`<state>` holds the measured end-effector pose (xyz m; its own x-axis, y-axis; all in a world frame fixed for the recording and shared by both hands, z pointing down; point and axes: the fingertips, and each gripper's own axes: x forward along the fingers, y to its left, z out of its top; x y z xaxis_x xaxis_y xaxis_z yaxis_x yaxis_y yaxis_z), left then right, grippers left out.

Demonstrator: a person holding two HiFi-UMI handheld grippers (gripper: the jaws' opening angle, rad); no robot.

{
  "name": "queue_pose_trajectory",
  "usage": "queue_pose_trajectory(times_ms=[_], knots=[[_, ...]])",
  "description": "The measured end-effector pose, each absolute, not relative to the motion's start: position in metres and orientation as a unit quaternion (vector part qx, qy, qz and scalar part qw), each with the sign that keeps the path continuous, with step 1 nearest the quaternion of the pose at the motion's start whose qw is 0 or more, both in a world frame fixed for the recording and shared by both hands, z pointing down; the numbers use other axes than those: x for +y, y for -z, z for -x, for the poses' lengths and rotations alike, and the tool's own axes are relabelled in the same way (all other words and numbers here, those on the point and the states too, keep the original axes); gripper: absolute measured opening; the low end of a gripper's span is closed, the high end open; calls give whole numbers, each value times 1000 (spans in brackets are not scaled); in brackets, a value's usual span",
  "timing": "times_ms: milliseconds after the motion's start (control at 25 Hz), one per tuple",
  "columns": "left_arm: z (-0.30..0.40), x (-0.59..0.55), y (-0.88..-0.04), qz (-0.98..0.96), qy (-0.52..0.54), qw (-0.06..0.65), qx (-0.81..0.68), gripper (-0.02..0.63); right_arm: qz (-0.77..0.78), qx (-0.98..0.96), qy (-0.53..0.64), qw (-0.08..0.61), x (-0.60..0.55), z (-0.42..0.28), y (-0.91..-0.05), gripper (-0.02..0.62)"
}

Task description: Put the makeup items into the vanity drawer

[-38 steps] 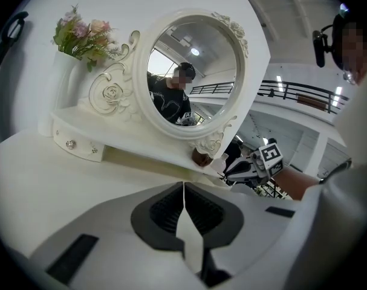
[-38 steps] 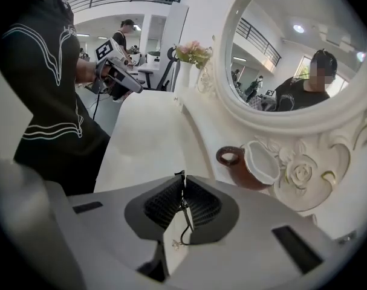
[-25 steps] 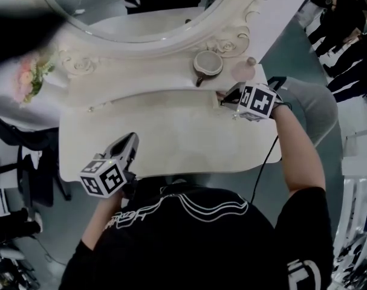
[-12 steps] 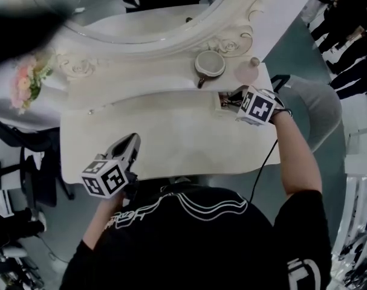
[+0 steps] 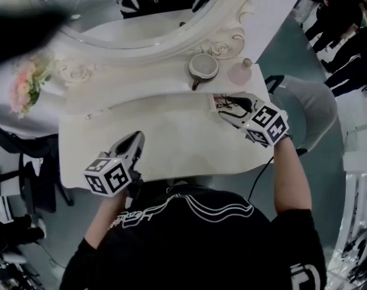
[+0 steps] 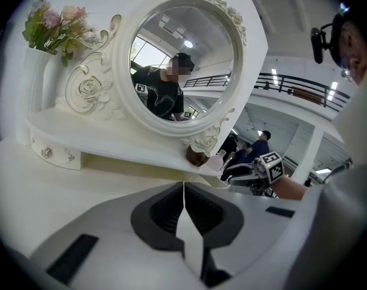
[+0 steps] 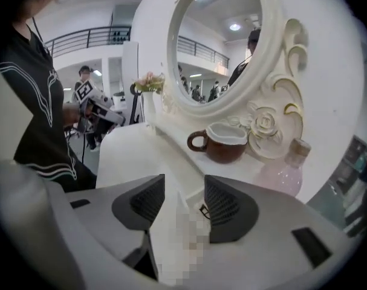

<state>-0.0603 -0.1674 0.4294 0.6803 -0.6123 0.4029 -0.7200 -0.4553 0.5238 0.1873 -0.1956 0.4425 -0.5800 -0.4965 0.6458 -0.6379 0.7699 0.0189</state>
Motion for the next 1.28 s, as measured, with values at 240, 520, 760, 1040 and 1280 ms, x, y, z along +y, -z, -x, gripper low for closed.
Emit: queue_pose_trajectory(times_ms=[240, 520, 760, 1040, 1280], knots=[[24, -161, -421, -868, -69, 335, -360, 28, -367, -901, -155, 170, -154, -167, -412, 195], [-21, -143, -400, -895, -50, 322, -306, 28, -394, -901, -159, 81, -115, -163, -395, 54], [-44, -127, -382, -917, -52, 295, -263, 28, -408, -896, -175, -5, -96, -170, -365, 28], [-59, -118, -367, -933, -48, 270, -235, 28, -415, -897, -152, -3, -87, -165, -355, 26], [-68, -111, -362, -938, -47, 264, -219, 28, -422, -894, -151, -1, -82, -172, -358, 25]])
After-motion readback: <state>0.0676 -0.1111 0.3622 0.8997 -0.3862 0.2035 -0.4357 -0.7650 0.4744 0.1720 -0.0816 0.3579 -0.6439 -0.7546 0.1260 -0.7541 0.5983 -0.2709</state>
